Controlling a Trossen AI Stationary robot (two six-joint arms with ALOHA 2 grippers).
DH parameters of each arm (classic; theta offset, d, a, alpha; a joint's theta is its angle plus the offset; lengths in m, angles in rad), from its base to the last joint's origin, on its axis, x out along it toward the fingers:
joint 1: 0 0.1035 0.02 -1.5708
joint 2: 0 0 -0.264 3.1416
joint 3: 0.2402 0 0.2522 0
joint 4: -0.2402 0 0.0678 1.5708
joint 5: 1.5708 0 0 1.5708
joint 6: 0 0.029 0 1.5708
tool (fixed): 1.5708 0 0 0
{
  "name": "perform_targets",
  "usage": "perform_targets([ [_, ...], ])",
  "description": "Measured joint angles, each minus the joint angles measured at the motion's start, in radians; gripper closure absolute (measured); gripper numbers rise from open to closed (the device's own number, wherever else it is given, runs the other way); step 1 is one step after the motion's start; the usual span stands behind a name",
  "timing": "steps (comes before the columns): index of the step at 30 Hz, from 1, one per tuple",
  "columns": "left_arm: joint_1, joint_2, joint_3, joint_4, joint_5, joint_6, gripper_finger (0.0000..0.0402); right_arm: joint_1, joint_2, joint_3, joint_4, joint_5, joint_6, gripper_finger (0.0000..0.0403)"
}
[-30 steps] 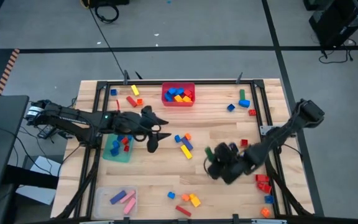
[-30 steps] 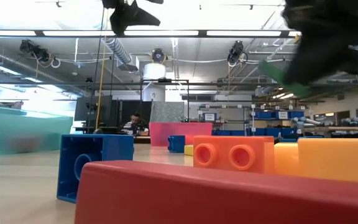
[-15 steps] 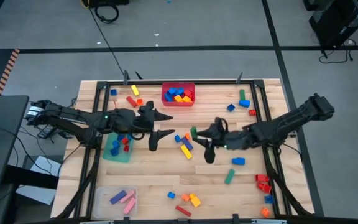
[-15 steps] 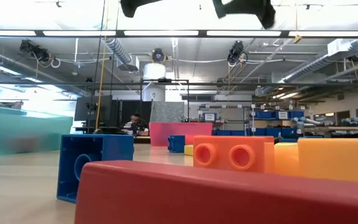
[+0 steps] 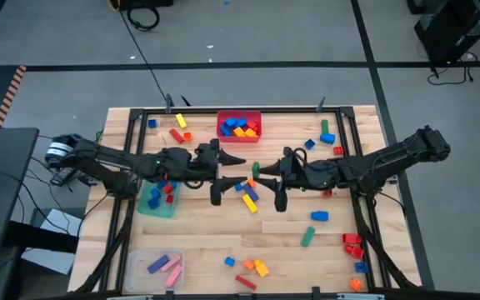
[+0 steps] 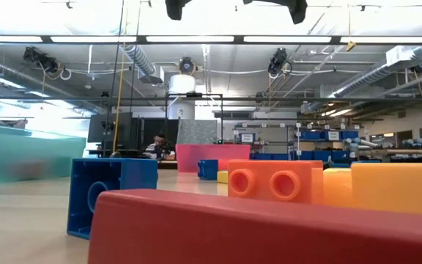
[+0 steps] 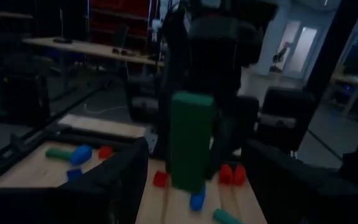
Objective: Sort blocks by size
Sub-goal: Put the green rectangle block into the transparent bin
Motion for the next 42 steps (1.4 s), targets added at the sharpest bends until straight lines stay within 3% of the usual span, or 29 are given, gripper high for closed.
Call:
perform_targets([
  [5,0.026,0.050,0.002,0.080,0.013,-0.015,0.0136,-0.003,0.000,0.000,0.000,-0.031,-0.007,0.0279],
  [14,0.058,0.154,0.099,0.085,0.154,-0.018,0.0149,-0.008,0.000,0.000,-0.003,-0.034,-0.014,0.0279],
  [28,0.063,0.184,0.123,0.086,0.184,0.013,0.0288,-0.008,0.000,0.000,0.002,-0.056,-0.010,0.0279],
  [37,0.063,0.184,0.123,0.087,0.184,0.023,0.0281,-0.008,0.000,0.000,0.005,-0.059,-0.013,0.0275],
  [42,0.063,0.184,0.123,0.084,0.182,0.026,0.0277,-0.013,0.000,0.000,0.007,-0.059,0.016,0.0238],
])
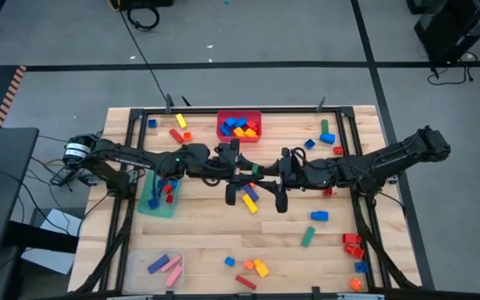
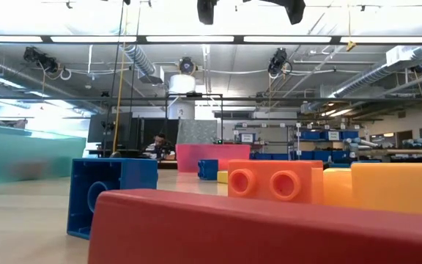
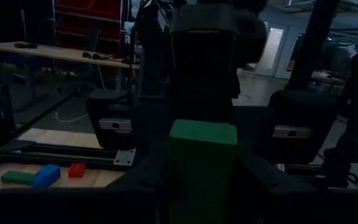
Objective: Sort blocks by size
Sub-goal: Put the green rectangle block into the transparent bin
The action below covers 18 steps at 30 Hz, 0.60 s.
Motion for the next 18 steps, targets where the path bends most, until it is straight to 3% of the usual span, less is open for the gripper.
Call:
perform_targets([
  [9,0.018,-0.035,-0.002,-0.053,-0.001,0.009,0.0273,-0.014,0.000,0.000,-0.078,0.000,0.062,0.0161],
  [18,0.007,-0.277,0.023,-0.573,-0.146,-0.057,0.0273,0.001,0.000,0.000,-0.294,-0.051,0.351,0.0155],
])
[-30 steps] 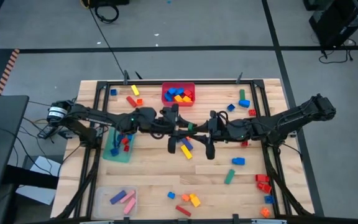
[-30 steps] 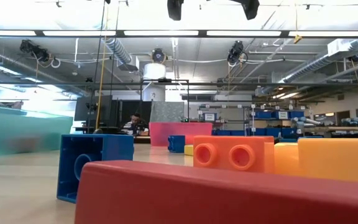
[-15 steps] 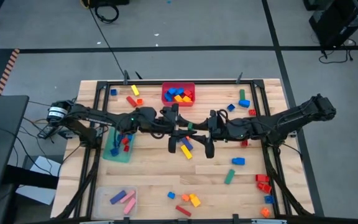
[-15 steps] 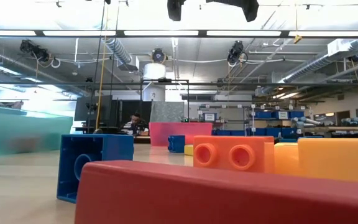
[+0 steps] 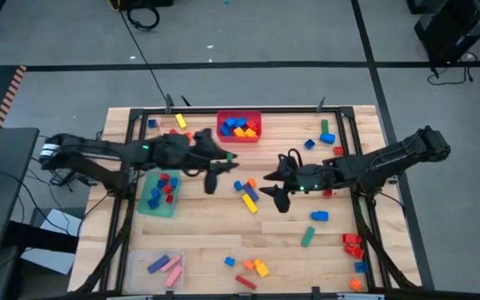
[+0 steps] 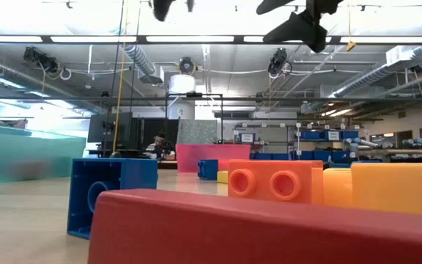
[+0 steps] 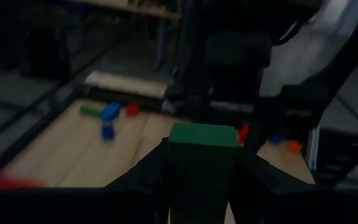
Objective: Sort blocks by size
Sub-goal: Put the green rectangle block into the transparent bin
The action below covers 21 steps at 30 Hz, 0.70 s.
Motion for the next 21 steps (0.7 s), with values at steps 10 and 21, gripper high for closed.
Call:
perform_targets([
  [10,-0.189,-0.063,0.222,-0.956,-0.001,-0.724,0.0282,0.015,0.000,-0.001,-0.018,0.006,0.032,0.0162],
  [21,-0.667,-0.025,0.232,-1.126,-0.125,-1.521,0.0278,0.015,0.000,-0.001,-0.019,0.006,0.029,0.0162],
])
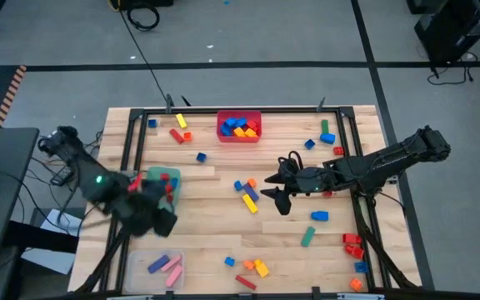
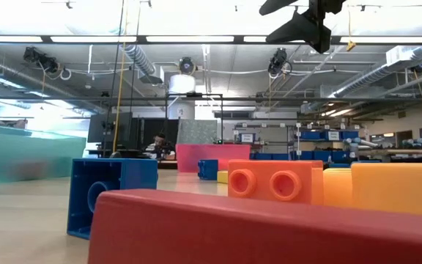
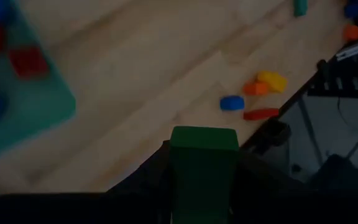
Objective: Sort blocks by size
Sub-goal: Put the green rectangle block into the transparent bin
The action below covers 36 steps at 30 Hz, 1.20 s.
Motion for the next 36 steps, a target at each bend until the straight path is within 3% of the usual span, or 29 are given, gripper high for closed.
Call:
perform_targets([
  [7,-0.240,0.139,0.000,-0.003,-0.024,-0.412,0.0278,0.000,0.000,0.000,0.000,0.000,-0.001,0.0164],
  [11,-0.293,0.230,0.000,-0.007,0.025,-0.498,0.0277,0.000,0.000,0.000,0.001,-0.013,-0.006,0.0165],
  [15,-0.291,0.313,-0.001,-0.007,0.037,-0.483,0.0277,0.000,0.000,0.000,0.001,-0.032,-0.008,0.0164],
  [21,-0.297,0.434,-0.001,0.041,0.150,-0.339,0.0277,-0.003,0.000,0.000,0.002,-0.033,-0.008,0.0167],
  [36,-0.304,0.592,-0.001,0.144,0.189,-0.034,0.0273,-0.027,0.000,0.000,0.005,-0.033,0.002,0.0172],
])
